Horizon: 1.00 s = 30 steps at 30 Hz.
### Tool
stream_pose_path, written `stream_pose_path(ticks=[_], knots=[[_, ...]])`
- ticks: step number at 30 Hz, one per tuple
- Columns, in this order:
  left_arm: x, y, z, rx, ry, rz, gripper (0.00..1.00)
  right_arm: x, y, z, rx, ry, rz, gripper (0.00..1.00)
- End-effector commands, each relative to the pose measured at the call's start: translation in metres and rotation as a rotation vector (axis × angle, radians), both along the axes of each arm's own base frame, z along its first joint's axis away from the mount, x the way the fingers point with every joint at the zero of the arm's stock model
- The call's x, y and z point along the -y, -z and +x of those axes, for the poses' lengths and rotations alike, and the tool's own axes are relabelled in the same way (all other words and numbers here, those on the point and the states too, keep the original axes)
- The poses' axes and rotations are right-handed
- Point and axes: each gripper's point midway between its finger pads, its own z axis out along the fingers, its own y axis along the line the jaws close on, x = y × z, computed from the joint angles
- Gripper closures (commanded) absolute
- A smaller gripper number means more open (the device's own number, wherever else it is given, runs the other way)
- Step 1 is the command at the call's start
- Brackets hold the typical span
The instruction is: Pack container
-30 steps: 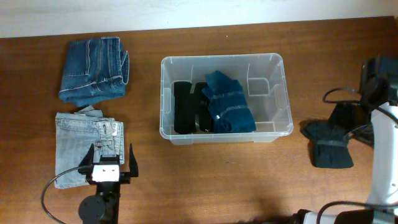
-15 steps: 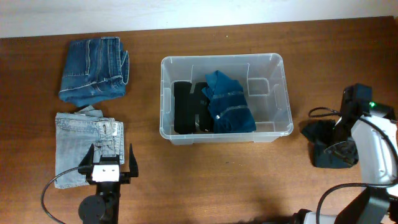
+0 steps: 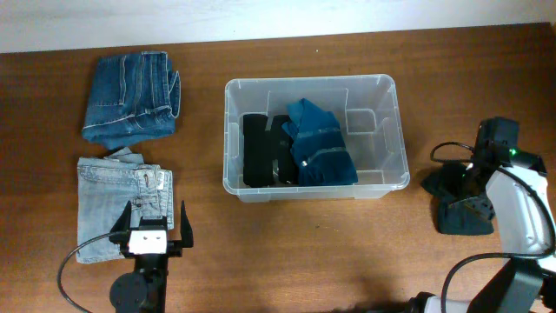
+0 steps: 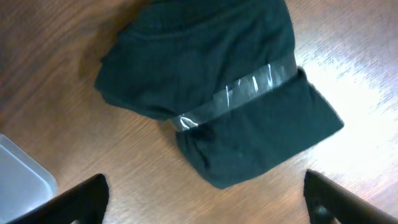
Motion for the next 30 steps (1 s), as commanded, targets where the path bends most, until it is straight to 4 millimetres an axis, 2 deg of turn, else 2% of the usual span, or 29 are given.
stream_pose_path(ticks=[1,2,4,6,10,19,25,30], knots=[[0.001,0.000,0.000,0.001,0.008,0.012,0.01,0.000,0.010,0.000,-0.005,0.009,0.008,0.42],[0.001,0.000,0.000,0.001,0.008,0.012,0.01,0.001,0.011,0.001,-0.005,0.009,0.007,0.54],[0.001,0.000,0.000,0.001,0.008,0.011,0.01,0.001,0.015,0.003,-0.008,0.010,0.009,0.71],[0.001,0.000,0.000,0.001,0.008,0.012,0.01,0.002,0.019,0.003,-0.016,0.010,0.012,0.78],[0.001,0.000,0.000,0.001,0.007,0.012,0.01,0.001,0.031,0.000,-0.060,0.011,0.030,0.83],[0.001,0.000,0.000,0.001,0.008,0.012,0.01,-0.003,0.065,-0.010,-0.172,0.011,0.071,0.86],[0.001,0.000,0.000,0.001,0.007,0.012,0.01,0.001,0.083,-0.005,-0.189,0.012,0.069,0.86],[0.001,0.000,0.000,0.001,0.007,0.012,0.01,0.010,0.086,0.010,-0.135,0.019,0.028,0.85]])
